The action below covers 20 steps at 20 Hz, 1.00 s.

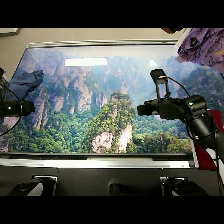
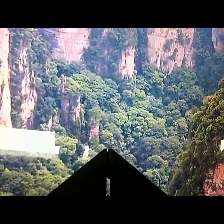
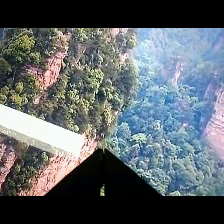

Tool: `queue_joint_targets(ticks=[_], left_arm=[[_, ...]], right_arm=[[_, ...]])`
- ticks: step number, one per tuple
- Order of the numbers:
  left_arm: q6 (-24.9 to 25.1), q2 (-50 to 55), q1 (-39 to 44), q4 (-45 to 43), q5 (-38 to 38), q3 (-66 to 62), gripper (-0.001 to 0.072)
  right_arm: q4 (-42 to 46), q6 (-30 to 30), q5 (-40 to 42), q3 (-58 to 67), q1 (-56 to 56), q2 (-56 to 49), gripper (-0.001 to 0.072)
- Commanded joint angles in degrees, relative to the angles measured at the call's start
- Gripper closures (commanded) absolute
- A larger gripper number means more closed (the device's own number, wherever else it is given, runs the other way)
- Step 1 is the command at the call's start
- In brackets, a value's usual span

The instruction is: Fold the clothes and pants, and hang the long-sleeved shirts on hangers.

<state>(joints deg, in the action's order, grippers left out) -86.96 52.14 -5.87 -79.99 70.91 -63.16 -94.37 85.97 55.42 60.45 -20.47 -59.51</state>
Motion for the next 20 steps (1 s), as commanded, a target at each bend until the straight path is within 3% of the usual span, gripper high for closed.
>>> queue_joint_targets(ticks=[1, 8, 9, 10, 13, 15, 20], left_arm=[[0.0, -0.1, 0.0, 0.0, 0.0, 0.0, 0.0687], [0.0, -0.1, 0.0, 0.0, 0.0, 0.0, 0.0684], [-0.1, 0.0, -0.1, 0.0, -0.1, 0.0, 0.0533], [-2.1, 0.4, -0.1, -0.7, -0.1, 0.0, -0.0013], [-5.7, 4.9, -2.4, -11.0, -2.0, -1.4, -0.0013], [-5.7, 11.9, -8.9, -11.6, -6.7, -3.4, -0.0013], [-12.9, 27.9, -22.3, -8.4, -35.0, -7.9, -0.0013]], right_arm=[[0.0, 0.0, 0.0, 0.1, 0.0, 0.0, 0.0681], [0.0, 0.0, 0.0, 0.1, 0.0, 0.0, 0.0681], [0.0, 0.0, 0.0, 0.1, 0.0, 0.0, 0.0681], [0.0, 0.0, 0.0, 0.1, 0.0, 0.0, 0.0681], [-0.1, 0.0, 0.0, 0.1, 0.0, 0.0, 0.0681], [-0.1, 0.0, -0.1, 0.1, 0.0, 0.0, 0.0681], [-0.1, 0.0, -3.2, 0.1, 0.0, 0.0, 0.0681]])
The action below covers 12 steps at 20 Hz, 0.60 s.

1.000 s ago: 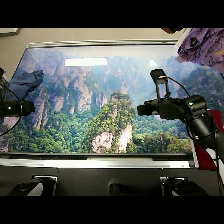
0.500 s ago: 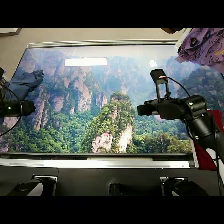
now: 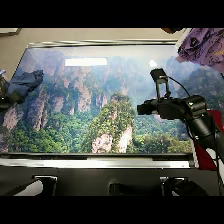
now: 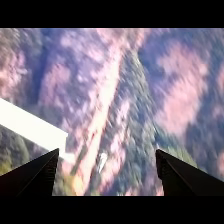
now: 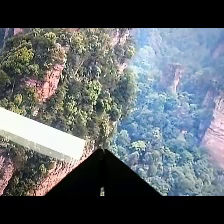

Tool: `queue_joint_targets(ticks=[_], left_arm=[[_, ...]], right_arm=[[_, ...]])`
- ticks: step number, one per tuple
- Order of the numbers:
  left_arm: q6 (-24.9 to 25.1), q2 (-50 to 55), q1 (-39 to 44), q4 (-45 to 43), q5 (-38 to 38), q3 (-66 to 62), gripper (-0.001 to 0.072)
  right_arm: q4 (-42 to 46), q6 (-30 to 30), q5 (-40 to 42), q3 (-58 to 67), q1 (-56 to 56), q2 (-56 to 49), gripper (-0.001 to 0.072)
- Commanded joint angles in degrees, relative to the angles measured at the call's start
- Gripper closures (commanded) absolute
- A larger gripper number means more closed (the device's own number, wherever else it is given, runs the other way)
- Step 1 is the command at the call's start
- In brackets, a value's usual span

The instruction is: Fold the clothes and pants, and hang the long-sleeved shirts on hangers.

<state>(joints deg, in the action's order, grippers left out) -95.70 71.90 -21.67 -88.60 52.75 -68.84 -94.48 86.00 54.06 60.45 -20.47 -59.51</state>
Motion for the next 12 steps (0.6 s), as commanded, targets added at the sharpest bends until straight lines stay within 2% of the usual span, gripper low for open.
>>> queue_joint_targets(ticks=[1, 3, 8, 12], left_arm=[[-4.8, 11.3, -7.8, 1.2, -20.9, -3.6, -0.0013], [-4.4, 18.9, -9.0, 1.7, -25.0, -7.9, -0.0013], [-3.8, 35.8, -8.8, 1.8, -28.9, -21.3, -0.0013], [-3.8, 45.4, -8.0, 1.9, -26.1, -29.6, -0.0013]], right_arm=[[0.0, 0.0, -2.7, 0.1, 0.0, 0.0, 0.0681], [0.0, 0.0, -4.5, 0.1, 0.0, 0.0, 0.0681], [0.1, 0.0, -7.9, 0.1, 0.0, 0.0, 0.0681], [0.0, -0.1, -7.8, 0.1, 0.0, 0.0, 0.0681]])
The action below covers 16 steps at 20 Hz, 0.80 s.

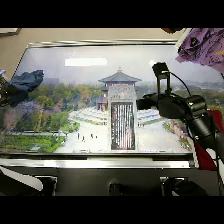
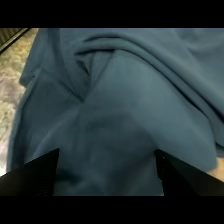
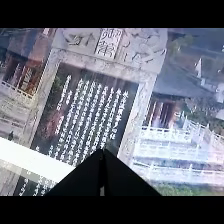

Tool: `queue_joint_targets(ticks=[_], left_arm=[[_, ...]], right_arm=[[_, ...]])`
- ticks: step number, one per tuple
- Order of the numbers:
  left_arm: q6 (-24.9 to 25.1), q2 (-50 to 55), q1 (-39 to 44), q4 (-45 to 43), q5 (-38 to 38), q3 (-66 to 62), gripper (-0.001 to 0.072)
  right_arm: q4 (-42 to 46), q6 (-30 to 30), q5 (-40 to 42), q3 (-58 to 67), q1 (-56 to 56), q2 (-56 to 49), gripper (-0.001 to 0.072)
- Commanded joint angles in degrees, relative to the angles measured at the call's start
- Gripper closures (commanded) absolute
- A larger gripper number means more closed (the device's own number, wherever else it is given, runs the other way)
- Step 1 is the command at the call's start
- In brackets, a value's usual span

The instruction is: Fold the clothes and pants, and hang the long-sleeved shirts on hangers.

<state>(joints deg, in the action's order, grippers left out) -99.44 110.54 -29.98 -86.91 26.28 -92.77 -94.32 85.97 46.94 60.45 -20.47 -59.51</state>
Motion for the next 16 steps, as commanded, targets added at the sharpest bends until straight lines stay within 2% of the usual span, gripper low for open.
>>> queue_joint_targets(ticks=[1, 2, 3, 4, 5, 7, 10, 12, 16], left_arm=[[0.0, 7.9, 0.7, 0.2, 2.6, -7.1, 0.0019], [0.5, 8.3, 1.2, 0.2, 4.7, -7.8, 0.0268], [1.2, 8.2, 1.7, 0.2, 7.1, -8.3, 0.0616], [1.3, 7.8, 2.1, 1.0, 10.6, -9.2, 0.0690], [1.3, 7.1, 2.6, 2.5, 14.5, -10.4, 0.0691], [1.5, 4.2, 4.5, 6.2, 19.4, -10.9, 0.0694], [5.0, -2.9, 10.4, 11.4, 26.6, -10.8, 0.0695], [5.4, -8.3, 16.5, 14.7, 32.0, -10.7, 0.0695], [-0.6, -14.8, 33.4, 17.1, 38.5, -10.7, 0.0695]], right_arm=[[-0.1, 0.0, -0.8, 0.1, 0.0, 0.0, 0.0682], [-0.1, 0.0, -0.7, 0.1, 0.0, 0.0, 0.0681], [-0.1, -0.1, -0.7, 0.1, 0.0, 0.0, 0.0681], [-0.2, -0.8, -0.7, 0.1, 0.0, 0.0, 0.0680], [-0.5, -2.2, -0.7, 0.1, 0.0, 0.1, 0.0674], [-0.5, -6.0, 0.4, 0.1, 0.0, 0.3, 0.0564], [-0.5, -10.3, 3.3, 0.1, 0.0, 1.9, 0.0569], [0.0, -10.4, 6.6, 0.1, 0.0, 3.8, 0.0583], [4.0, -10.3, 11.5, 0.1, 0.0, 7.9, 0.0582]])
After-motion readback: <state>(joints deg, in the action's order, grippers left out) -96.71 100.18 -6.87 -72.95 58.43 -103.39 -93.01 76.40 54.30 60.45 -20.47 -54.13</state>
